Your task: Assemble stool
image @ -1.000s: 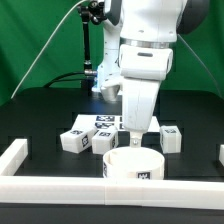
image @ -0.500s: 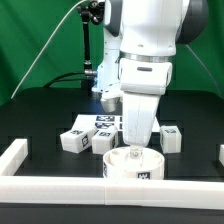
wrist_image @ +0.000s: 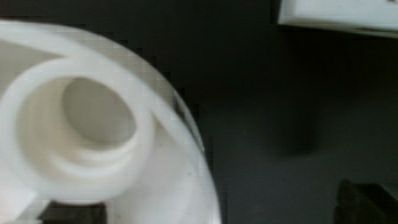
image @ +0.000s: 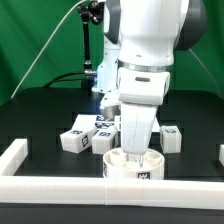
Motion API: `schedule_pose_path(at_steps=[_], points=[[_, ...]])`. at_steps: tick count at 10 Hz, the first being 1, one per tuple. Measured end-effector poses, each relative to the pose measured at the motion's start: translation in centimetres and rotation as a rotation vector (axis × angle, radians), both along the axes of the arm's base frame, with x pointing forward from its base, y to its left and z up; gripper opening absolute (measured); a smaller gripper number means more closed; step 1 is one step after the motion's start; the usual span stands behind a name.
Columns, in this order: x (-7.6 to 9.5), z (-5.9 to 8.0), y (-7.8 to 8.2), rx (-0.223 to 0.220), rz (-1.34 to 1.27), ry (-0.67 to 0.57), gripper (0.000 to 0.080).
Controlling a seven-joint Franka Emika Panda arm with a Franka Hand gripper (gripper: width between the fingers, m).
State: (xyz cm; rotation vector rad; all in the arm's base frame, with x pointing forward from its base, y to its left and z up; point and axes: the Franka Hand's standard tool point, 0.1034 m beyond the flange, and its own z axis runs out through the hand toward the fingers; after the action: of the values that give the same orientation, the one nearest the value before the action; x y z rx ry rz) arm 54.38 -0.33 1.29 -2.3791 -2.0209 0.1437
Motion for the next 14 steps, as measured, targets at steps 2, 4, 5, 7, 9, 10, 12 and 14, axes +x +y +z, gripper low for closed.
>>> schedule_pose_path(at_steps=[2, 4, 5, 7, 9, 10, 12, 14], points=[[-0.01, -0.01, 0.04, 0.000, 0.000, 0.000, 0.0649], [-0.04, -0.04, 0.04, 0.000, 0.000, 0.001, 0.0372], [-0.04, -0.04, 0.04, 0.000, 0.000, 0.001, 0.0372], [-0.04, -0.04, 0.04, 0.000, 0.000, 0.001, 0.0065], [0.06, 0.07, 0.03, 0.000, 0.000, -0.002, 0.0032], [0.06, 0.07, 0.03, 0.000, 0.000, -0.002, 0.0032], [0.06, 0.07, 0.03, 0.000, 0.000, -0.003, 0.0032], [0.06, 0.07, 0.03, 0.000, 0.000, -0.003, 0.0032]])
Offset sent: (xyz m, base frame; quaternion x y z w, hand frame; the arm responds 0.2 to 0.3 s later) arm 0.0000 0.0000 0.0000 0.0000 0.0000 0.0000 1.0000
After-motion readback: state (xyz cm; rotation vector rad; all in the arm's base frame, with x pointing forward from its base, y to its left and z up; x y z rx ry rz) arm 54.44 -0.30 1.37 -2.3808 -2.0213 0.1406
